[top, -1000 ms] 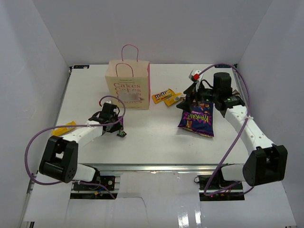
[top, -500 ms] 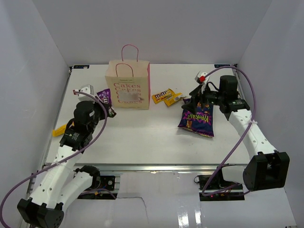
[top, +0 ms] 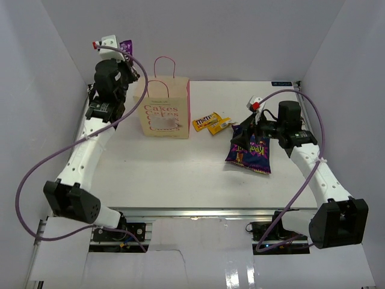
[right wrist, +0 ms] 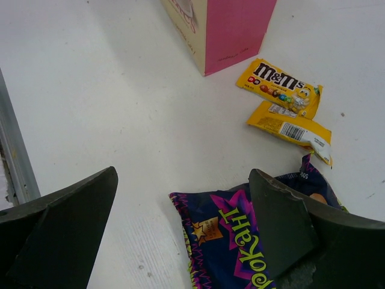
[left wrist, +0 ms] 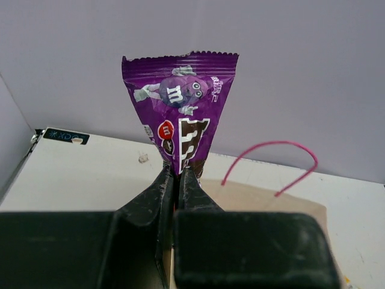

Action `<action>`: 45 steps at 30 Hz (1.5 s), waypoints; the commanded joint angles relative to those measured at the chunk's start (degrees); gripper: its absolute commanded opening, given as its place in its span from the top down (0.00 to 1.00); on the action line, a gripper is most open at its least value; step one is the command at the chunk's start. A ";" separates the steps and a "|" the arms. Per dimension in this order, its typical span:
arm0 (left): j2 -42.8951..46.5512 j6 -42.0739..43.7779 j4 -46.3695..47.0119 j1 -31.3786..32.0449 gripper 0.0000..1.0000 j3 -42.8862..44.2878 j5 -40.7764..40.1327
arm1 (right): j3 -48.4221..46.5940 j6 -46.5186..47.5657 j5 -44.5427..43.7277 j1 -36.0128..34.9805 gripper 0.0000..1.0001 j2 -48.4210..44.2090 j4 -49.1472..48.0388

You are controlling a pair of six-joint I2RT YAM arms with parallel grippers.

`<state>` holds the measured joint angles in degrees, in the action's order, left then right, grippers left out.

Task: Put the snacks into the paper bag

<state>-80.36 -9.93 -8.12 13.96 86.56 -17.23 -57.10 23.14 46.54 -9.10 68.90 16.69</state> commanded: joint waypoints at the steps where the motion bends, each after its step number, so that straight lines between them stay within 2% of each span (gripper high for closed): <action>1: -4.62 1.41 2.76 -1.30 1.00 5.88 4.47 | 1.11 0.86 0.21 0.23 0.05 -2.10 0.71; 6: -9.03 -0.78 2.76 -1.56 0.99 8.80 8.79 | 2.08 2.18 -0.84 0.31 0.05 -3.07 2.03; 12: -8.15 -4.03 3.99 -1.48 0.99 3.28 12.40 | 2.43 2.79 -1.81 0.40 0.05 -2.72 2.12; 15: -7.27 -4.83 4.43 -1.56 0.94 0.81 13.02 | 2.52 3.05 -2.07 0.40 0.05 -2.37 2.12; 22: -6.04 -5.71 4.17 -1.56 0.68 -1.48 13.63 | 3.05 2.88 -3.21 0.40 0.04 -2.11 2.03; 23: -5.69 -5.71 4.16 -1.56 0.57 -1.66 13.63 | 3.05 2.53 -4.69 0.40 0.04 -2.11 1.95; 24: -5.51 -5.80 3.99 -1.56 0.52 -1.66 13.63 | 2.96 1.92 -6.01 0.40 0.04 -2.02 1.86; 26: -4.99 -5.89 3.73 -1.56 0.41 -1.23 13.72 | 2.87 -2.29 -10.14 0.40 0.04 -1.58 0.11; 27: -4.72 -5.80 3.55 -1.56 0.38 -1.05 13.63 | 2.70 -4.31 -16.77 0.40 0.04 -1.23 -0.42; 29: -4.20 -5.80 2.85 -1.74 0.36 -0.52 13.46 | 1.83 -12.47 -26.02 0.40 0.02 0.52 -2.18; 30: -3.15 -5.80 2.50 -1.83 0.35 -0.52 13.28 | 1.30 -15.63 -36.85 0.40 0.02 1.40 -2.27; 33: 0.97 -5.45 1.79 -1.91 0.33 -2.18 11.70 | -0.47 -27.42 -54.90 0.58 0.02 6.49 -0.87; 34: 2.38 -5.27 1.70 -2.00 0.33 -3.06 10.65 | -0.64 -29.18 -56.81 0.75 0.02 7.64 -0.17; 41: 18.55 -5.80 -2.16 -2.35 0.30 -16.59 5.99 | -2.22 -35.52 -53.06 7.41 0.04 17.65 0.19; 45: 27.17 -8.43 -7.51 -2.44 0.29 -24.59 5.20 | -5.04 -38.16 -43.16 13.40 0.04 23.11 -0.34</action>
<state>-57.08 -16.49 -9.91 11.81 65.89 -10.02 -58.61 -10.70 -1.54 0.64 90.63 17.82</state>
